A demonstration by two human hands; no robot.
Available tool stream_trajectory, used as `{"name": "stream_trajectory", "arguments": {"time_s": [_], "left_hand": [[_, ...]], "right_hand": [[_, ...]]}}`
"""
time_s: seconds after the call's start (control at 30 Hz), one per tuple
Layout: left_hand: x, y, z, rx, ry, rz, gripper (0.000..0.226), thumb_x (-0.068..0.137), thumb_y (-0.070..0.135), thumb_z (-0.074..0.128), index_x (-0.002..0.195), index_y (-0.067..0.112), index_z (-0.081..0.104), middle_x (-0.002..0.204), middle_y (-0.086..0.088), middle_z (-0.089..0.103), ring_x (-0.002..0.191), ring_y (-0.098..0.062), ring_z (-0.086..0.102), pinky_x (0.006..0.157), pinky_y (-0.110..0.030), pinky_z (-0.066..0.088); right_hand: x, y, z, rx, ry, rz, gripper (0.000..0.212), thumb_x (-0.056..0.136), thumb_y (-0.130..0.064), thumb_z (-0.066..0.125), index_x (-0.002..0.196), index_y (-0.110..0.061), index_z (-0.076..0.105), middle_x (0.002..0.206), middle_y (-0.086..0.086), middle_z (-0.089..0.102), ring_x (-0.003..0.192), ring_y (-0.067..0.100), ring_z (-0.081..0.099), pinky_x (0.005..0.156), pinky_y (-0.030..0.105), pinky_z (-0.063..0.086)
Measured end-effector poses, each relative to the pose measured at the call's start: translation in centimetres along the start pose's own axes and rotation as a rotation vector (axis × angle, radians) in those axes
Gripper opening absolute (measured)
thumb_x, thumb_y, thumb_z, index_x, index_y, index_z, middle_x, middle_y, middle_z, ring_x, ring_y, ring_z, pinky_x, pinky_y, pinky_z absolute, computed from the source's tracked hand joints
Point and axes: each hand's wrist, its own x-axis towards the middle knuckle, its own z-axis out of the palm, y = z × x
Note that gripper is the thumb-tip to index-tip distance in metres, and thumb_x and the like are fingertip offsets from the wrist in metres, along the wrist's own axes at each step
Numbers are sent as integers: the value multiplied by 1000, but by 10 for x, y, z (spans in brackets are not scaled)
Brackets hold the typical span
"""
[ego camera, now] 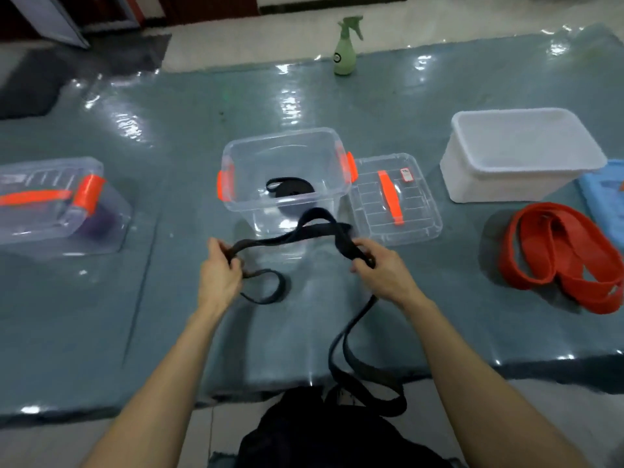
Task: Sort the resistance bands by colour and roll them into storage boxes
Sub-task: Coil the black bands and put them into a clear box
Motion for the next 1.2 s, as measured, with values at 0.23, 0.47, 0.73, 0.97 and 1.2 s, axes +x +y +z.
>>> {"name": "stream_trajectory", "arguments": {"time_s": [0.23,0.47,0.73,0.97,1.2], "left_hand": [[16,-89,-145,129,488,-188,25,99,15,62,116,22,45,110,-21,73,100,-48,69,83,-56,56],[20,-103,-139,647,17,-43,105,76,51,94,156,6,43,162,-23,42,153,-41,38,125,-56,32],[24,-36,-8,599,-266,548,88,87,22,72,167,14,37,174,-12,34,165,-31,24,136,-48,15],[33,-17,50,745,-466,852,70,83,27,71,151,21,56,154,-3,56,154,-30,39,135,-48,12],[58,-9,38,764,-379,862,27,104,43,54,113,30,75,106,4,72,111,-26,61,102,-41,37]], "right_hand": [[48,-117,44,-50,3,-373,33,90,-8,74,118,-23,82,103,-8,80,93,3,69,90,15,51],[71,-147,100,-340,-387,-353,80,92,-40,82,162,-26,46,162,-3,54,148,19,50,124,39,39],[42,-36,91,-430,30,62,47,100,-7,52,146,-6,61,144,16,62,137,38,50,117,51,42],[16,34,68,-166,45,442,36,103,-5,42,114,-10,76,124,15,74,119,36,65,102,39,51],[5,40,63,-7,-89,447,21,94,-36,73,112,-29,80,112,-8,78,105,17,73,102,39,58]]}}
